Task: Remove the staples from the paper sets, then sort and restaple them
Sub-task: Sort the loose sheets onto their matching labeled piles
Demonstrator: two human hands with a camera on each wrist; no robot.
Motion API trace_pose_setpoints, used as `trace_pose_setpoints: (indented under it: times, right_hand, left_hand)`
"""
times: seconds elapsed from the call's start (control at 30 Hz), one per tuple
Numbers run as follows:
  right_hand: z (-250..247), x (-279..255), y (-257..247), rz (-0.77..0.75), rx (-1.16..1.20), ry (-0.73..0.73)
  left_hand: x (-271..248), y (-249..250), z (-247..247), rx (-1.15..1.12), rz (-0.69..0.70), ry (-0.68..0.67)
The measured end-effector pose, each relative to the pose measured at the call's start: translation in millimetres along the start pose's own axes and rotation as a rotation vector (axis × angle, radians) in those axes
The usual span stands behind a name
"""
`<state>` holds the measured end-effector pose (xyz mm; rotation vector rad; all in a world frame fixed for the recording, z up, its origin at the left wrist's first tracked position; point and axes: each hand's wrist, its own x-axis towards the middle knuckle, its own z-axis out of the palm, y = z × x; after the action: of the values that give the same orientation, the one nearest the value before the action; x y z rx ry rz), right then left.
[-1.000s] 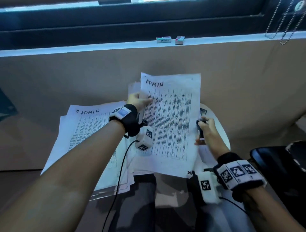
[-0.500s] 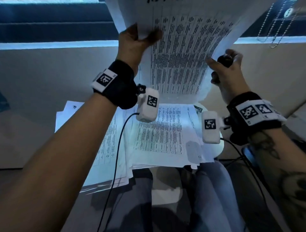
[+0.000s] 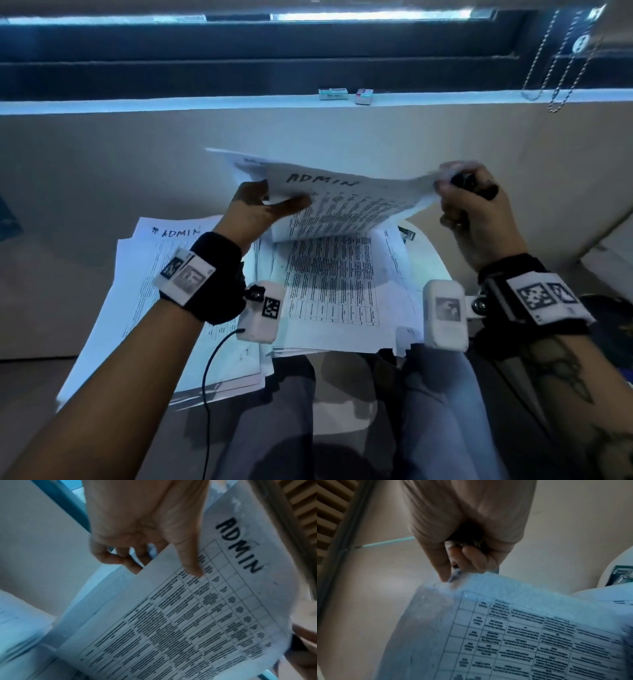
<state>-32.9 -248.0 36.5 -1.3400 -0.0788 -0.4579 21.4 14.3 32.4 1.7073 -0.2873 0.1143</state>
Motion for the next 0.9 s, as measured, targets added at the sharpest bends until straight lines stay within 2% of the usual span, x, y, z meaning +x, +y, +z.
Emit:
trace_pose_setpoints:
  times: [0.13,0.2,0.3,0.4,0.5,0.6,0.67,0.73,0.83,0.9]
  right_hand:
    - [4.5,4.1,-5.1,0.099,0.133,0.073]
    - [6.3,5.0,-1.8,0.136,0.159,0.116]
    - [8.2,6.1,1.5,0.17,0.147,0.181]
    - [7.6,7.0,-1.8,0.136,0.095,0.245]
    - [3.6,6.7,-5.8,0.05,0.032,0.322]
    - [3.9,5.5,-4.4,-0.027,-0.072,0.35]
    - [7.6,4.3,-1.6,-0.028,-0.122,0.374]
    - [10.9,2.2,0.0,-0.014,-0.12,0.393]
    - [10.5,-0.1,-3.7,-0.049,-0.07,0.348]
    - [8.0,-0.7,-9.1,-0.074,-0.015,0.306]
  left_hand:
    - [1.9,-2.0,-10.9,0.106,-0.003,0.362]
    - [4.5,0.7,-14.2,0.066,0.002,0.393]
    - [8.8,12.6,-15.3,-0.168,0.082,0.19]
    - [9.5,17.7,-19.0,-0.094,0.197,0.045]
    - [1.5,17.1,-25.6,-0.096,0.214,-0.093]
    - [-4.8,10.9,-31.3,-0.082,0.124,-0.154]
    - [-8.1,4.1,-32.8,-0.08,0.041,-0.17]
    - [-12.0,-0.3,-34.4,-0.104,0.026,-0.223]
    - [-20.5,4.2,-38.1,-0.079,-0.017,-0.373]
    - [-28.6,10.2,-39.0,0.015,-0.046,-0.476]
